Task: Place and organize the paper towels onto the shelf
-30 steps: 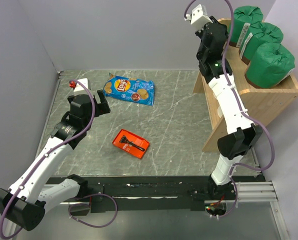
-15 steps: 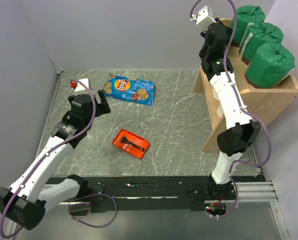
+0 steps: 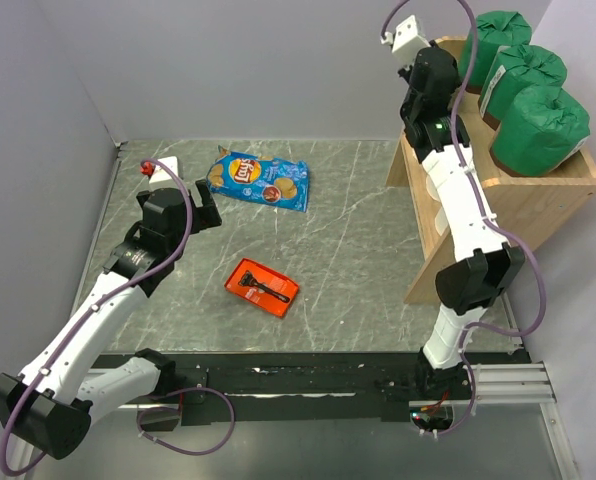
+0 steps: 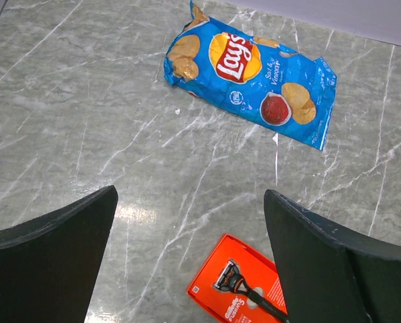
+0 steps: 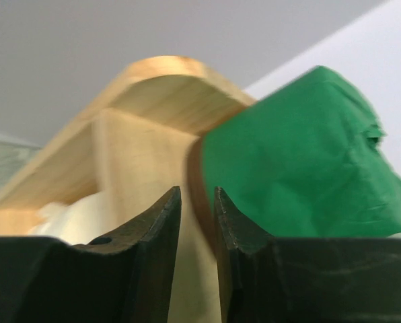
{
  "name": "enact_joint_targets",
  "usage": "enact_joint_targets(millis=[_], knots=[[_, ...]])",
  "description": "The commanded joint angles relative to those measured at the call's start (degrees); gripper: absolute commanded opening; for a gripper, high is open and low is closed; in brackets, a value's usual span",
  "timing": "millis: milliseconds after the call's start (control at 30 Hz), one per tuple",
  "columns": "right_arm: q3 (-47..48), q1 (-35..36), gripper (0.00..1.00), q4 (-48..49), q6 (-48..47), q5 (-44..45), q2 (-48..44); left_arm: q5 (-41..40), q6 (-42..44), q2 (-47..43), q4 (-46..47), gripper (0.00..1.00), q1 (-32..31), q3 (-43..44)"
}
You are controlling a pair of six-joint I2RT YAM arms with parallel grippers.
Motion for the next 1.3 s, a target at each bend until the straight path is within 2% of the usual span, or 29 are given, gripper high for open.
enact_joint_targets(millis=[0, 200, 367, 467, 533, 600, 767, 833, 900, 967, 1267], knots=[[3.07, 4.90, 0.34, -8.53, 6.63, -5.89, -7.53, -0.58, -0.53, -0.45, 1.21, 0.96, -0.19, 1.02], [0.44, 14.65, 0.38, -16.26, 15.50, -9.83, -15.43, 1.26, 0.43, -2.38, 2.79, 0.96, -0.19, 0.23], [-8.95, 21.25, 0.51, -21.02, 29.90, -15.02, -24.75, 4.42, 2.37, -5.90, 4.64, 0.96, -2.20, -0.56], [-15.55, 24.16, 0.66, -23.21, 39.57, -19.76, -31.70, 8.53, 2.37, -7.83, 4.47, 0.96, -3.35, 1.27], [-19.49, 25.30, 0.99, -25.49, 47.48, -23.44, -35.66, 11.61, 1.84, -9.58, 4.46, 0.96, -3.35, 3.47], [-23.36, 26.01, 1.00, -25.16, 53.79, -26.44, -40.12, 17.13, 1.67, -10.91, 4.73, 0.96, -3.35, 4.79], [-41.29, 27.85, 0.99, -16.74, 59.19, -38.11, -49.72, 24.72, 1.23, -15.65, 4.56, 0.96, -3.35, 4.89], [-46.64, 28.03, 1.00, -15.31, 62.96, -38.49, -53.06, 27.00, 0.97, -17.32, 4.29, 0.96, -3.35, 4.45], [-49.12, 28.29, 1.00, -16.09, 69.95, -34.47, -55.09, 28.33, 0.61, -18.64, 4.38, 0.96, -3.35, 3.22], [-49.84, 28.47, 1.00, -17.67, 72.98, -32.00, -56.49, 29.82, 0.18, -20.49, 4.64, 0.96, -3.35, 1.38], [-60.38, 28.38, 1.00, -12.06, 74.05, -37.44, -63.26, 31.41, -1.94, -24.71, 4.55, 0.96, -3.26, -3.81]])
